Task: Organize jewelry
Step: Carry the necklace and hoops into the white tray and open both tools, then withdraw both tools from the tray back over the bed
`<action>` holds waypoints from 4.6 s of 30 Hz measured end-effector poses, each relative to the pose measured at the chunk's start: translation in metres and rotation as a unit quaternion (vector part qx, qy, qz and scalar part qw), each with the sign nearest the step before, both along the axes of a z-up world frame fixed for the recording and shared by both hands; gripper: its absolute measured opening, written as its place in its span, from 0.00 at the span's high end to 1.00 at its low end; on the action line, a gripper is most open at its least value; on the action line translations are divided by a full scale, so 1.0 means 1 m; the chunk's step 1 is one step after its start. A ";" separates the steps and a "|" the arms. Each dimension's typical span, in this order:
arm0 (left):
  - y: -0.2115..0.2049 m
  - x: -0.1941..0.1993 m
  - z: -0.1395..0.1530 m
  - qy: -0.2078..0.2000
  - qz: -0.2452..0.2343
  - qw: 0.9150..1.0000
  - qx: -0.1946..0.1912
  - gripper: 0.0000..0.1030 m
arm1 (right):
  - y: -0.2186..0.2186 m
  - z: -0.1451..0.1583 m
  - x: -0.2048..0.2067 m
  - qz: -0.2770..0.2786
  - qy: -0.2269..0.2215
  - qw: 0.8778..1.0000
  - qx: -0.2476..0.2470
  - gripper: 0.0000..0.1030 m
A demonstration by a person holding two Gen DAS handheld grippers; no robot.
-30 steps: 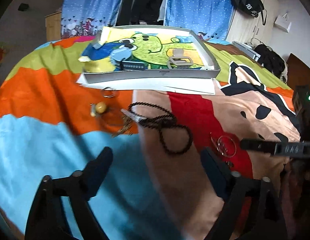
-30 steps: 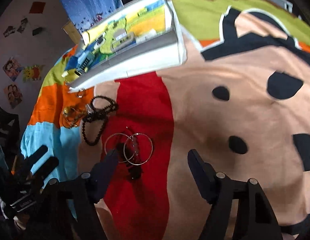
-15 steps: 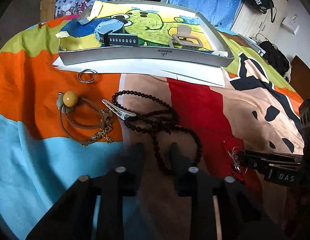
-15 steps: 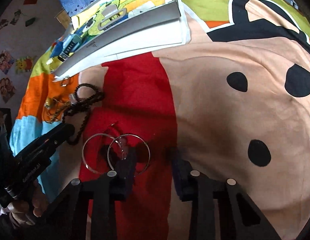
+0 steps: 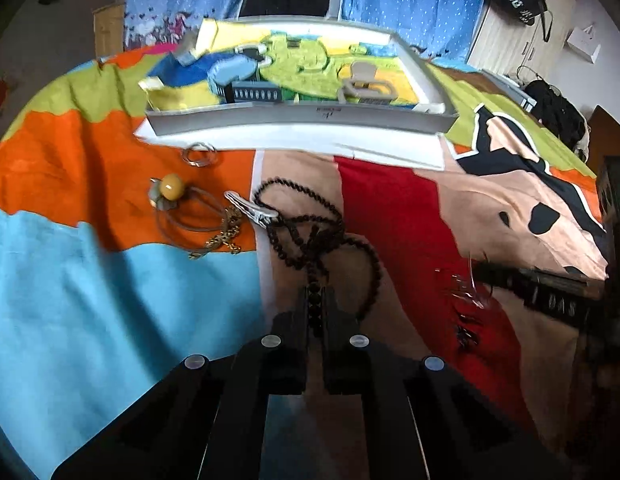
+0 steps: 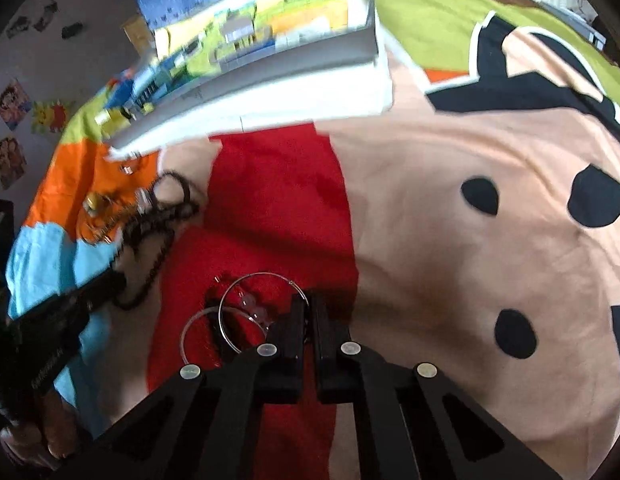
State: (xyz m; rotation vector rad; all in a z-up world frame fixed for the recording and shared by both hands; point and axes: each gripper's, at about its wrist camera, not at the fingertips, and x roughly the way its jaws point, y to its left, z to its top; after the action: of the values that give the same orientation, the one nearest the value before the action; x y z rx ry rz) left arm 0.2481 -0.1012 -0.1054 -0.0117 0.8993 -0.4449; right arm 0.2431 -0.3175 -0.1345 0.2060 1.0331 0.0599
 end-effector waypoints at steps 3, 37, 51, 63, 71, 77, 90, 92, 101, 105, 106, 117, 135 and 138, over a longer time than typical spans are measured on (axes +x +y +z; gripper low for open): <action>0.001 -0.017 0.013 -0.016 0.004 1.000 -0.001 0.97 | -0.001 0.014 -0.004 0.001 -0.034 0.999 0.007 0.96; -0.016 0.053 0.177 -0.169 0.022 0.984 -0.053 0.97 | -0.029 0.101 0.054 0.006 -0.280 0.947 0.156 0.96; -0.047 0.162 0.119 -0.130 0.046 0.989 -0.057 0.97 | -0.059 0.064 0.137 -0.045 -0.241 0.960 0.135 0.96; -0.050 0.188 0.051 -0.045 0.059 0.997 -0.028 0.97 | -0.053 0.043 0.159 -0.044 -0.204 0.975 0.075 0.95; -0.043 0.185 0.048 -0.026 0.092 0.995 -0.019 0.83 | -0.046 0.052 0.155 -0.040 -0.212 0.976 0.024 0.79; -0.036 0.165 0.072 -0.057 0.116 0.991 -0.031 0.42 | -0.044 0.070 0.139 -0.036 -0.242 0.970 -0.004 0.51; -0.007 0.082 0.140 -0.160 0.168 0.972 -0.024 0.02 | -0.038 0.123 0.063 -0.021 -0.350 0.936 -0.010 0.00; -0.001 0.064 0.145 -0.169 0.169 0.971 -0.024 0.02 | -0.033 0.132 0.047 -0.016 -0.369 0.929 -0.018 0.00; 0.021 -0.009 0.155 -0.203 0.175 0.963 -0.024 0.02 | -0.011 0.145 -0.033 -0.003 -0.417 0.908 -0.034 0.00; 0.029 -0.037 0.154 -0.210 0.176 0.961 -0.030 0.02 | 0.000 0.144 -0.061 0.004 -0.418 0.907 -0.040 0.00; 0.032 -0.044 0.154 -0.212 0.176 0.961 -0.032 0.02 | 0.004 0.145 -0.068 0.004 -0.419 0.907 -0.040 0.00; 0.057 -0.115 0.134 -0.208 0.158 0.965 -0.008 0.02 | 0.030 0.131 -0.132 -0.003 -0.378 0.926 -0.030 0.00; 0.082 -0.153 0.086 -0.122 0.114 0.986 0.012 0.02 | 0.050 0.089 -0.168 -0.053 -0.222 0.973 -0.033 0.00; 0.082 -0.150 0.083 -0.113 0.114 0.987 0.018 0.02 | 0.050 0.081 -0.161 -0.046 -0.196 0.979 -0.026 0.00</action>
State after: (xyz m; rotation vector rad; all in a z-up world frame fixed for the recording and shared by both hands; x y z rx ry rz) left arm 0.0983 -0.0196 -0.0222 -0.0306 0.6725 -0.2119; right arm 0.0824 -0.2672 -0.0531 0.1848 0.6295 -0.0101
